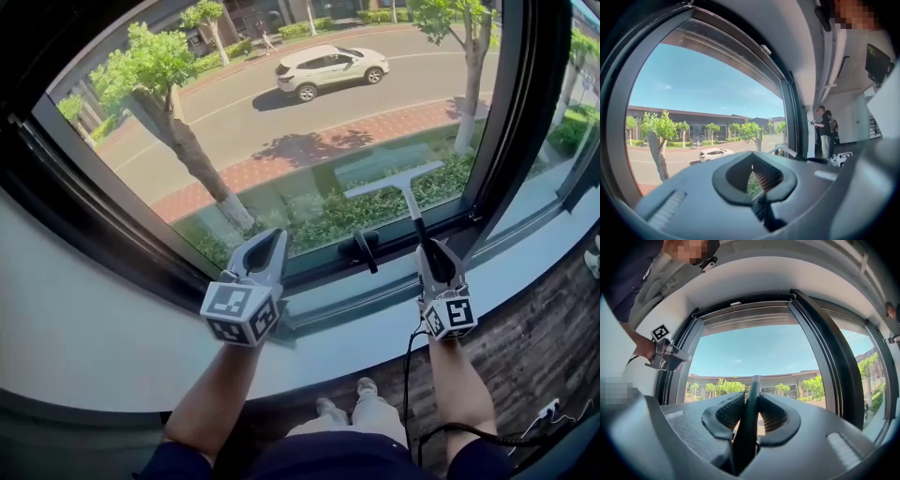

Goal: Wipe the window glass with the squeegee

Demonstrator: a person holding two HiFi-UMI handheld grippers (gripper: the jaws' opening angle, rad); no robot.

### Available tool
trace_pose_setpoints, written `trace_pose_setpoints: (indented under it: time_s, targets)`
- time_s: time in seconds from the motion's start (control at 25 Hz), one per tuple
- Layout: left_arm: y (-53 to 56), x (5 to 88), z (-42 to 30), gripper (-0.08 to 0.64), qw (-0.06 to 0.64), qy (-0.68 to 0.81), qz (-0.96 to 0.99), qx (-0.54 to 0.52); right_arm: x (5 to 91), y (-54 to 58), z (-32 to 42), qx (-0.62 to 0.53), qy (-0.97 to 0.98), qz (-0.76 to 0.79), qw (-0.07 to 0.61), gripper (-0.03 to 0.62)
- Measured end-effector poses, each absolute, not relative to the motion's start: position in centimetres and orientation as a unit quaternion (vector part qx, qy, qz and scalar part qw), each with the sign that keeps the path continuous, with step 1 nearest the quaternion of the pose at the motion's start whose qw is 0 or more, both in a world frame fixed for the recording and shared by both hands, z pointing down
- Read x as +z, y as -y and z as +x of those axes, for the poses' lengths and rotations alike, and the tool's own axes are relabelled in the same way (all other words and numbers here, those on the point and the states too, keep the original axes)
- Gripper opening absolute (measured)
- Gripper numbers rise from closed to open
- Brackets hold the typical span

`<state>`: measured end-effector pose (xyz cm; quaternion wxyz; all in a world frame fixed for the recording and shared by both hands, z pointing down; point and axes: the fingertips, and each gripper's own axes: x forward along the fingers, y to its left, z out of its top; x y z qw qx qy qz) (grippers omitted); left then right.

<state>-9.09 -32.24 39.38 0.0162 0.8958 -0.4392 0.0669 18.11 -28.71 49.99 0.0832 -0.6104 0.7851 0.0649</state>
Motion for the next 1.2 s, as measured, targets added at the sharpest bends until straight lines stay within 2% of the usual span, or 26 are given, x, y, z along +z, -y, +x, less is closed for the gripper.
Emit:
trace_pose_setpoints:
  time_s: [0.32, 1.2]
  targets:
    - [32.5, 41.3, -8.8, 0.005, 0.028, 0.447, 0.891, 0.079, 51.9, 28.5, 18.3, 0.068, -0.787, -0.608, 0.080, 0.103]
    - [32.5, 45.1, -9.8, 0.005, 0.049, 0.449, 0.884, 0.123, 62.9, 27.3, 18.6, -0.029, -0.781, -0.622, 0.040, 0.101]
